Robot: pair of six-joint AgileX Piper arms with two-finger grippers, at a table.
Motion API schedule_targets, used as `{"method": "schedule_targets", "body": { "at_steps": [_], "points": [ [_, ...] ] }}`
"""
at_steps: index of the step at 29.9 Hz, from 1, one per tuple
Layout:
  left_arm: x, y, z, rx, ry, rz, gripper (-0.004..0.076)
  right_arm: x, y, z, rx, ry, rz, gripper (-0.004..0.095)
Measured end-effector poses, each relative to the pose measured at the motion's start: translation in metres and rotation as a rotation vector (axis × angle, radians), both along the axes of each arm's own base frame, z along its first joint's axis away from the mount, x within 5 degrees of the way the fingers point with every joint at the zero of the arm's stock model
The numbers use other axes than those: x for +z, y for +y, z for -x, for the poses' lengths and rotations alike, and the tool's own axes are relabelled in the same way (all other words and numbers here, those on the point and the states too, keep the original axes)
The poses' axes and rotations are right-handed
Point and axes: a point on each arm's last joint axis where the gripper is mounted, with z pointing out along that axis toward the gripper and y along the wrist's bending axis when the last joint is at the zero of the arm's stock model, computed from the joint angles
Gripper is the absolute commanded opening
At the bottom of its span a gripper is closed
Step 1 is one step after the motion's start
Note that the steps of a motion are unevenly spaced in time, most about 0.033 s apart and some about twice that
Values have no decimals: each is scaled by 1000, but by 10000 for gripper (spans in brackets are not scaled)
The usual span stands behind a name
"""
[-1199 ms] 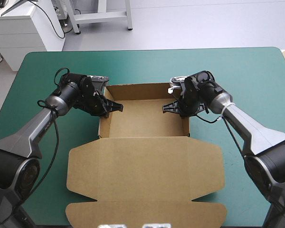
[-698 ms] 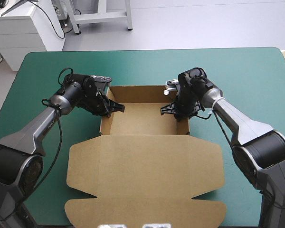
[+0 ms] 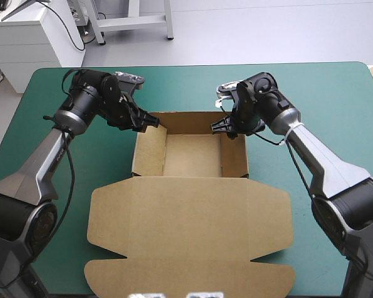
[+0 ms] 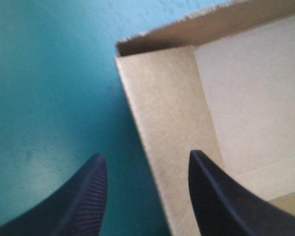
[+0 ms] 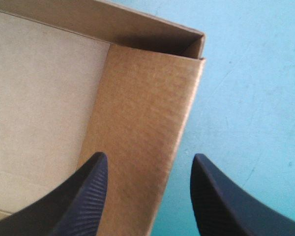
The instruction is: Fold the box
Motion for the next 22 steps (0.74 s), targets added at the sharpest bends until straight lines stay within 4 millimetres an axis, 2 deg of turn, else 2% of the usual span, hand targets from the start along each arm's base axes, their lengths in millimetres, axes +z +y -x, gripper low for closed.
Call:
{"method": "schedule_targets", "body": {
  "at_steps": [4, 7, 11, 14, 18, 22],
  "points": [
    [33, 7, -1, 11, -119, -42, 352, 27, -7, 13, 21, -65, -10, 484],
    [56, 12, 10, 16, -183, -34, 242, 47, -13, 23, 18, -108, -30, 484],
    [87, 23, 41, 20, -251, -8, -11, 63, -18, 34, 11, -145, -51, 484],
    [102, 35, 68, 17, -291, -16, -8, 66, -19, 36, 2, -151, -59, 484],
    [105, 53, 106, 21, -311, -65, -8, 63, -17, 35, -10, -137, -71, 484],
    [84, 67, 139, 22, -263, -106, -8, 50, -16, 33, -14, -94, -60, 484]
  ]
}}
